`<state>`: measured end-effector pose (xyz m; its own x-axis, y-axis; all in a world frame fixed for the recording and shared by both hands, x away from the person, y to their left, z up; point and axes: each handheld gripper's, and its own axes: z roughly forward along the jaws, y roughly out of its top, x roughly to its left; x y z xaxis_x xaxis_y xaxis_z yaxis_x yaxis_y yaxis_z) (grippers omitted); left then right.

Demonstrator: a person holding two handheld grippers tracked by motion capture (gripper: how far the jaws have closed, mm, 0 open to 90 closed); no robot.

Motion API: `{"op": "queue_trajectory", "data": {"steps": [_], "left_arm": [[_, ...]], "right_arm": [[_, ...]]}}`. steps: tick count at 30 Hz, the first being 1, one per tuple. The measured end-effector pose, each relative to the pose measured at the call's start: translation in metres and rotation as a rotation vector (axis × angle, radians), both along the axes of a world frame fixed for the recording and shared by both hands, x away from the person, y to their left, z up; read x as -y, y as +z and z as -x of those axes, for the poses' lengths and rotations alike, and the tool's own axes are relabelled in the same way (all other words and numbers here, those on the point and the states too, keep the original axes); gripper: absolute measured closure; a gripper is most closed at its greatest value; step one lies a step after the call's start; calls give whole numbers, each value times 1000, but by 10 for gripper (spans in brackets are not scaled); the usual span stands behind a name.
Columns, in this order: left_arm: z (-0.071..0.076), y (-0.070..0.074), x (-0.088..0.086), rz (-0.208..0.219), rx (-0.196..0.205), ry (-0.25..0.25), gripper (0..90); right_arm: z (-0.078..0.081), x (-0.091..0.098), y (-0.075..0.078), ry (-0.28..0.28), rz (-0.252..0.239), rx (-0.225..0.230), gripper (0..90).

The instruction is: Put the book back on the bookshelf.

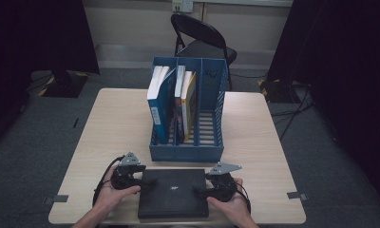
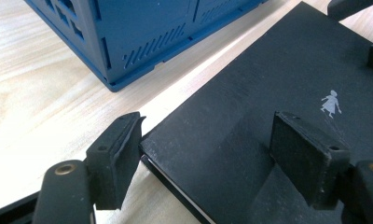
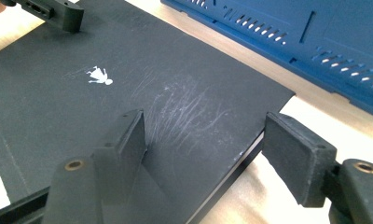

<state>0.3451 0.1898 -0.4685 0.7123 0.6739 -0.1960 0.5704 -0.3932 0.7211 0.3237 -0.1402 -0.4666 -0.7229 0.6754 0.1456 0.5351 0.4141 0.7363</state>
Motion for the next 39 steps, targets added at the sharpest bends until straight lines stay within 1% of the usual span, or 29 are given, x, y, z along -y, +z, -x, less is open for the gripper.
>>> {"op": "queue_trajectory", "data": {"steps": [2, 6, 8, 9, 12, 13, 14, 15, 17, 18, 19, 20, 21, 24, 25, 26, 27, 28, 30, 31, 33, 36, 37, 38, 39], "left_arm": [[2, 1, -2, -7, -5, 9, 258], [5, 3, -11, -17, -28, -8, 262], [7, 4, -14, -21, -33, 0, 268], [7, 4, -14, -26, -31, -4, 267], [2, 3, -14, -4, -39, -10, 276], [0, 3, -14, 6, -28, -21, 296], [-1, 4, -13, 7, -14, -18, 386], [-2, 6, -9, 15, -12, -29, 401], [-1, 8, -3, 35, 24, -55, 435], [-1, 9, 1, 33, 17, -78, 414], [0, 10, 5, 31, 18, -87, 404], [1, 10, 7, 27, 19, -84, 408], [1, 9, 9, 22, 3, -88, 398], [0, 6, 10, 23, -24, -90, 372], [-1, 5, 10, 26, -32, -90, 374], [-1, 4, 10, 17, -39, -94, 402], [-1, 3, 10, 28, -42, -87, 410], [-1, 4, 9, 22, -42, -87, 420], [-1, 4, 8, 19, -38, -87, 435], [0, 4, 7, 26, -34, -87, 441], [0, 3, 6, 31, -30, -92, 442], [-1, 3, 7, 38, -42, -94, 435], [-2, 3, 7, 36, -46, -98, 426], [-3, 3, 8, 38, -51, -97, 422], [-2, 3, 9, 35, -48, -89, 421]], "right_arm": [[-4, -2, 0, 13, -3, -1, 312], [-16, -6, -1, 42, -8, -1, 327], [-20, -9, -1, 56, -11, -1, 333], [-22, -10, -1, 64, -12, 1, 336], [-26, -13, -1, 81, -15, 7, 337], [-27, -14, -1, 86, -15, 8, 339], [-28, -16, -2, 92, -18, 9, 340], [-28, -17, -2, 98, -20, 7, 341], [-30, -22, -1, 108, -17, 6, 345], [-32, -25, -1, 119, -15, 7, 346], [-33, -29, -1, 132, -12, 5, 348], [-35, -33, 0, 141, -9, 3, 350], [-36, -37, 0, 150, -4, 9, 351], [-37, -47, 0, 172, -4, 16, 354], [-37, -50, 0, 174, -5, 18, 355], [-36, -52, 0, 170, -9, 19, 353], [-35, -53, 0, 160, -9, 21, 340], [-34, -54, 0, 158, -9, 21, 317], [-31, -53, 1, 156, -31, 14, 303], [-29, -51, 3, 156, -37, 13, 291], [-21, -44, 7, 150, -47, 11, 285], [-5, -28, 10, 126, -50, 11, 277], [1, -22, 11, 105, -61, 18, 279], [5, -18, 11, 98, -74, 19, 276], [10, -12, 10, 91, -84, 12, 264]]}}
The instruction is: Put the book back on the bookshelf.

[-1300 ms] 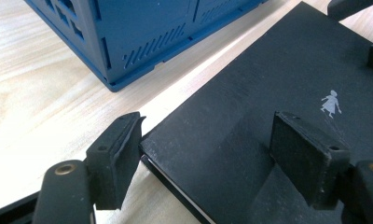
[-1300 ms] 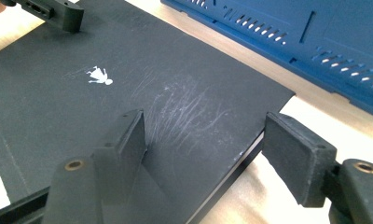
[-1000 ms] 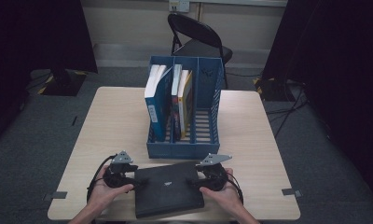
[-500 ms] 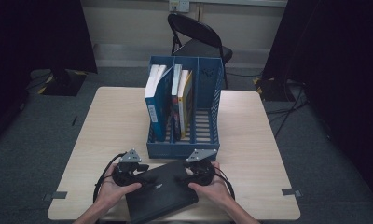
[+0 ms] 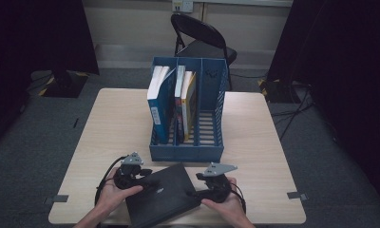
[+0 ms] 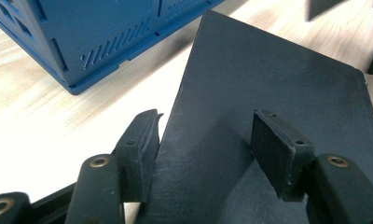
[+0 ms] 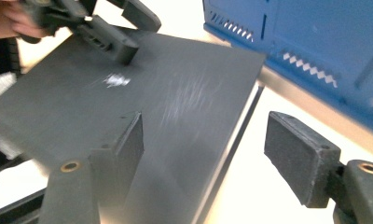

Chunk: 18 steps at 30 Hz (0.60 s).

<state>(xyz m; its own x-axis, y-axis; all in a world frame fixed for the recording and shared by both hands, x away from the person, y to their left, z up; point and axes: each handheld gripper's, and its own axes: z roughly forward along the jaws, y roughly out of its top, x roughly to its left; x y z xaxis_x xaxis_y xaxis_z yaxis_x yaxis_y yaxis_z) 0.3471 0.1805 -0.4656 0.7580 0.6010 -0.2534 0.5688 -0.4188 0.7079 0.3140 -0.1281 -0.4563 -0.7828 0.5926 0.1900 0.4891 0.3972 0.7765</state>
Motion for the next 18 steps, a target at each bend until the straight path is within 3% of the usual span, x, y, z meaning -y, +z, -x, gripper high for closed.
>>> {"op": "queue_trajectory", "data": {"steps": [3, 7, 10, 14, 18], "left_arm": [[0, 0, 3, -5, 3, 4, 411], [-1, -1, 2, 3, 1, 0, 414], [-1, -1, 1, 9, -7, -1, 414], [-4, -2, 1, 19, -24, -3, 417], [-3, -1, 1, 16, -23, -3, 419]], "right_arm": [[14, 15, -4, -44, -1, -7, 266], [24, 21, -11, -51, 25, -18, 289], [29, 15, -17, -16, 60, -24, 299], [30, 10, -19, 11, 51, 1, 306], [29, 10, -20, 28, 32, -7, 351]]}}
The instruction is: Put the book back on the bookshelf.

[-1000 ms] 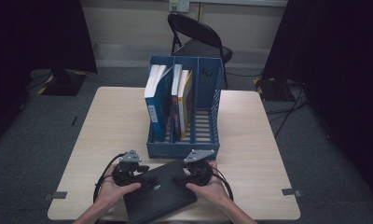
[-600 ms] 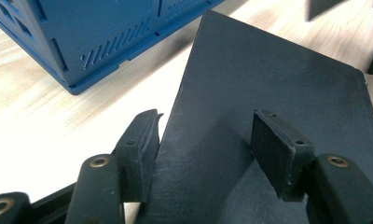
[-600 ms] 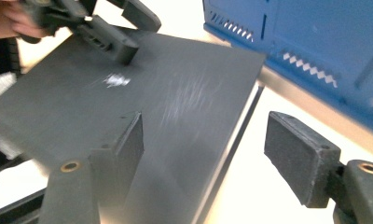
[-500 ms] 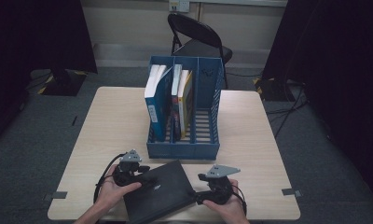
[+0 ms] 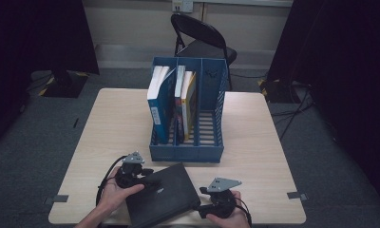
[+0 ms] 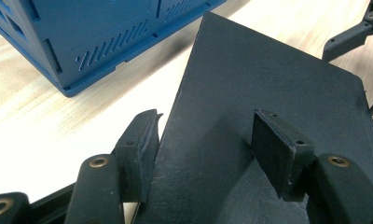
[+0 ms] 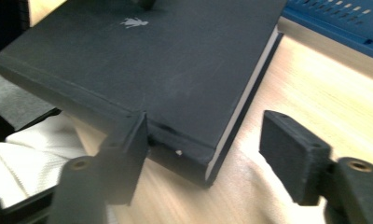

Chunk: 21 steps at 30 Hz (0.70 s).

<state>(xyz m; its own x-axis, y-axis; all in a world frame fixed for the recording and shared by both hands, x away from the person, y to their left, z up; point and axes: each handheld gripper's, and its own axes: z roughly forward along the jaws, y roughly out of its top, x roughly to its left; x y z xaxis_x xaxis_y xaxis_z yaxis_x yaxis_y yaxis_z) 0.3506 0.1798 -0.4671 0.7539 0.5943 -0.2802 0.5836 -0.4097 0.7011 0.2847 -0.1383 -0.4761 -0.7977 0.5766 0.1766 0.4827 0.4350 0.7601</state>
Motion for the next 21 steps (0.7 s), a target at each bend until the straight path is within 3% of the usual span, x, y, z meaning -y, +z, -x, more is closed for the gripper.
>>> {"op": "queue_trajectory", "data": {"steps": [5, 10, 17, 21], "left_arm": [[2, 0, 0, 2, 6, 13, 417], [10, 0, -6, -4, -2, -7, 415], [17, 1, -10, -12, -15, -21, 413], [21, 2, -5, -40, -1, -31, 346]], "right_arm": [[-1, 0, 0, 6, -2, -4, 366], [-1, 0, 1, 14, 2, 8, 413], [-6, 2, 1, -9, 6, 3, 390], [-6, 2, 2, -9, 11, 10, 392]]}}
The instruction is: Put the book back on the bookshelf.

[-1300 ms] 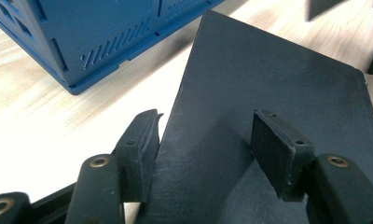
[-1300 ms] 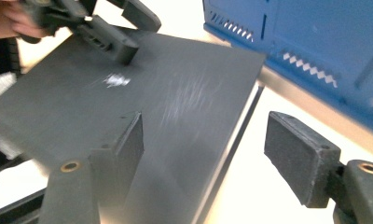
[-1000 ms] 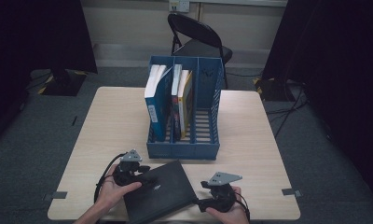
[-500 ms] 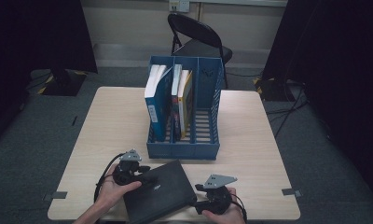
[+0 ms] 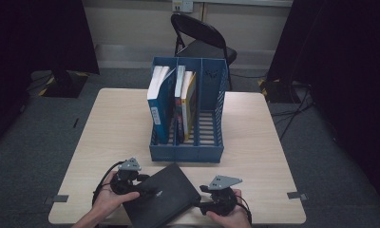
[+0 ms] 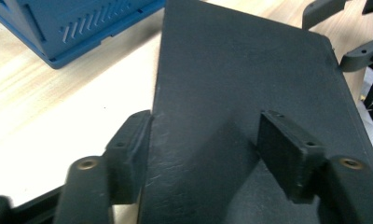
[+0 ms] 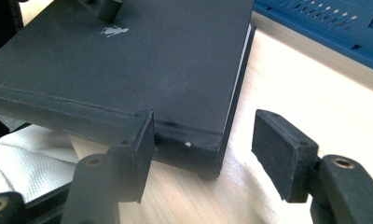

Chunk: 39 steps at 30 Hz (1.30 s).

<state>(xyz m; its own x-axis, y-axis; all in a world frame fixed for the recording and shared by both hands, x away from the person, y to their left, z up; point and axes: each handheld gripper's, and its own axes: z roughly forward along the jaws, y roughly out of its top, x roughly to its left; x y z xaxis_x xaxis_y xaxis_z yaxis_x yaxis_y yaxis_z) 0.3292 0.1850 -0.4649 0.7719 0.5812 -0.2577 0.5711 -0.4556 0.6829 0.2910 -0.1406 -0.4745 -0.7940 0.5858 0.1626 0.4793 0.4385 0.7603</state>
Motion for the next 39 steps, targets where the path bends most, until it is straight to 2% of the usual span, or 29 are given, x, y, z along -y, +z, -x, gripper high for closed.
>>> {"op": "queue_trajectory", "data": {"steps": [6, 9, 11, 16, 20, 21, 23, 26, 29, 32, 34, 36, 37, 39], "left_arm": [[4, 1, -1, -6, -10, 1, 343], [4, 3, -6, -12, -35, -30, 356], [3, 3, -9, 2, -46, -23, 410], [2, 3, -12, 2, -59, -18, 445], [6, 4, -7, -11, -51, -6, 417], [7, 4, -6, -12, -49, -10, 407], [7, 4, -6, 4, -69, -24, 408], [8, 4, -5, 16, -105, -71, 412], [10, 4, -5, 29, -127, -89, 440], [8, 5, -5, 41, -165, -56, 481], [8, 5, -2, 51, -149, -27, 487], [7, 3, 5, 0, -111, 3, 450], [5, 2, 7, 6, -118, 19, 405], [-1, 0, 11, 22, -138, 22, 389]], "right_arm": [[-3, 2, 0, -9, 4, 3, 403], [-4, 3, 1, -26, 5, 11, 418], [-7, 4, 1, -39, 8, 21, 425], [-13, 5, 1, -61, 13, 25, 411], [-19, 6, 1, -71, 11, 33, 447], [-22, 7, 1, -76, 8, 30, 446], [-27, 10, 1, -95, 12, 33, 459], [-33, 12, 3, -128, 28, 42, 473], [-38, 13, 5, -151, 53, 54, 475], [-44, 14, 5, -153, 47, 39, 444], [-43, 15, 3, -162, 40, 40, 444], [-40, 14, 3, -171, 46, 49, 459], [-37, 13, 4, -163, 43, 48, 455], [-32, 13, 3, -150, 51, 41, 445]]}}
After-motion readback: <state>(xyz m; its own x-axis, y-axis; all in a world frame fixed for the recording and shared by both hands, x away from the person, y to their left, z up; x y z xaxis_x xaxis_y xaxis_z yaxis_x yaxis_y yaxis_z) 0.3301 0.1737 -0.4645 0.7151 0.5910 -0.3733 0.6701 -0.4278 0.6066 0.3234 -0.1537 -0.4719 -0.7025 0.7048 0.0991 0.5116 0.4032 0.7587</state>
